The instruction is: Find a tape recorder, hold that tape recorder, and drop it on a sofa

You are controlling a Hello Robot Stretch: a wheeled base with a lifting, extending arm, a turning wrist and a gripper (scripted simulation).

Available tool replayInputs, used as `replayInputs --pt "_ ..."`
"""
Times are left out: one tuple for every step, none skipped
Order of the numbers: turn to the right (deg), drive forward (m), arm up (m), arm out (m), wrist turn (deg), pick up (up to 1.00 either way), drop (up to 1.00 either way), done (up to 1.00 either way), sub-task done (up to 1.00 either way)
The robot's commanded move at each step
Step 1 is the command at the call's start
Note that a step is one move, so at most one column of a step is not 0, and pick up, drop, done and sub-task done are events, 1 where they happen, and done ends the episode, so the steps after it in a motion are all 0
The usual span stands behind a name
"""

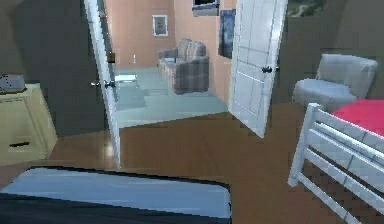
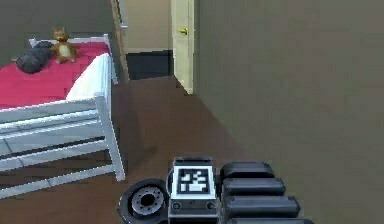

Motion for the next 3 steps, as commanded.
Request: replayInputs --pt "3.0 0.00 0.00 0.00 0.0 0.00 0.00 0.00 0.00" --pt "21.0 0.00 0.00 0.00 0.0 0.00 0.00 0.00 0.00" --pt "0.0 1.00 0.00 0.00 0.0 0.00 0.00 0.00 0.00"
